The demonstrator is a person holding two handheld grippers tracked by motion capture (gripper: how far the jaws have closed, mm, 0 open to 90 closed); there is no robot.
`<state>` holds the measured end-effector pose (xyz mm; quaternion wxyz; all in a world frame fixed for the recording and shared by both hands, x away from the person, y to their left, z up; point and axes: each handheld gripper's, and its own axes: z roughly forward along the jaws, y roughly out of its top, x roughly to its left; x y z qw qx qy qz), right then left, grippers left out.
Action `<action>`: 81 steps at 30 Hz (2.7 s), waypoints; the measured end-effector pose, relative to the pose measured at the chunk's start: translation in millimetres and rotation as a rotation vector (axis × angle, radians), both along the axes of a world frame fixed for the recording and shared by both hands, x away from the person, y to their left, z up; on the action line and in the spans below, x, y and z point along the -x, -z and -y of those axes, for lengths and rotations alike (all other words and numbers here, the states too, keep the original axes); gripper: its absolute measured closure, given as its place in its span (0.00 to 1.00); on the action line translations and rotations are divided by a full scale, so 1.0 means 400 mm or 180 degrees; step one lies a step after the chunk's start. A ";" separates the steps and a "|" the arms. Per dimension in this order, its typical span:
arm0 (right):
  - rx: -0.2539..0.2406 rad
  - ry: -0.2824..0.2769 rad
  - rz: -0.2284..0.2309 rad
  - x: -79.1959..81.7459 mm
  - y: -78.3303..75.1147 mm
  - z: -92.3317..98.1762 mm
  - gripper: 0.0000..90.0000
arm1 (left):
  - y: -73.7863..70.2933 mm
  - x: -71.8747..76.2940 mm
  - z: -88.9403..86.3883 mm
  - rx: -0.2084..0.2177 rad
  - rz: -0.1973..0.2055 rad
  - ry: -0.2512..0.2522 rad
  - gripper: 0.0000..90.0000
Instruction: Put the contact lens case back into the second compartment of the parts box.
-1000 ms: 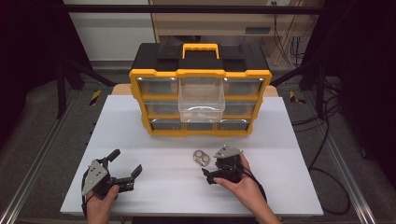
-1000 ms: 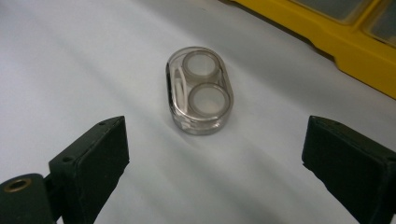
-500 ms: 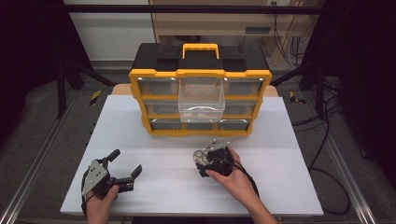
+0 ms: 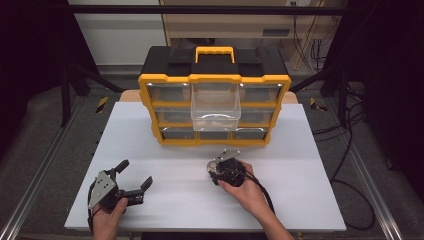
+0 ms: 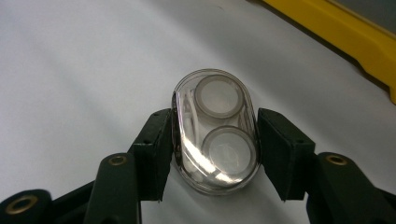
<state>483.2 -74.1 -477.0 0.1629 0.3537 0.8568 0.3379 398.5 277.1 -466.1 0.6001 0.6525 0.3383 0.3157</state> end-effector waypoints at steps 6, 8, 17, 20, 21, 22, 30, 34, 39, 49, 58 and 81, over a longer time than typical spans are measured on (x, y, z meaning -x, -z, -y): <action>-0.0062 -0.0056 -0.0086 -0.008 0.000 0.007 0.54 | 0.001 -0.001 0.003 -0.0012 -0.0004 0.0015 0.00; -0.0068 -0.0064 -0.0102 -0.009 0.000 0.009 0.54 | 0.001 -0.001 0.003 -0.0013 -0.0005 0.0015 0.00; -0.0120 -0.0111 -0.0032 0.010 -0.024 0.031 0.54 | 0.002 -0.001 -0.001 -0.0004 -0.0010 -0.0005 0.00; -0.0150 -0.0087 0.0017 0.018 -0.034 0.052 0.54 | 0.002 -0.001 -0.001 -0.0003 -0.0011 -0.0011 0.00; -0.0173 -0.0062 0.0040 0.020 -0.037 0.059 0.54 | 0.002 -0.001 -0.001 -0.0006 -0.0012 -0.0014 0.00; -0.0175 -0.0052 0.0063 0.023 -0.042 0.068 0.54 | 0.002 -0.001 -0.001 -0.0008 -0.0011 -0.0015 0.00; -0.0366 0.0077 0.0247 0.042 -0.089 0.133 0.55 | -0.001 0.011 -0.003 0.0008 0.0015 -0.0074 0.00; -0.0418 0.0114 0.0329 0.051 -0.114 0.160 0.54 | 0.000 0.014 -0.005 0.0008 0.0017 -0.0101 0.00; -0.0472 0.0157 0.0436 0.059 -0.147 0.188 0.54 | 0.000 0.014 -0.009 0.0037 0.0004 -0.0107 0.00; -0.0556 0.0250 0.0584 0.060 -0.208 0.238 0.54 | 0.000 0.015 -0.010 0.0049 0.0016 -0.0113 0.00; -0.0729 0.0346 0.0727 0.067 -0.312 0.277 0.54 | -0.001 0.017 -0.011 0.0085 0.0003 -0.0090 0.00; -0.0543 0.0522 0.1312 0.057 -0.544 0.315 0.54 | 0.000 0.018 -0.017 0.0143 -0.0001 -0.0109 0.01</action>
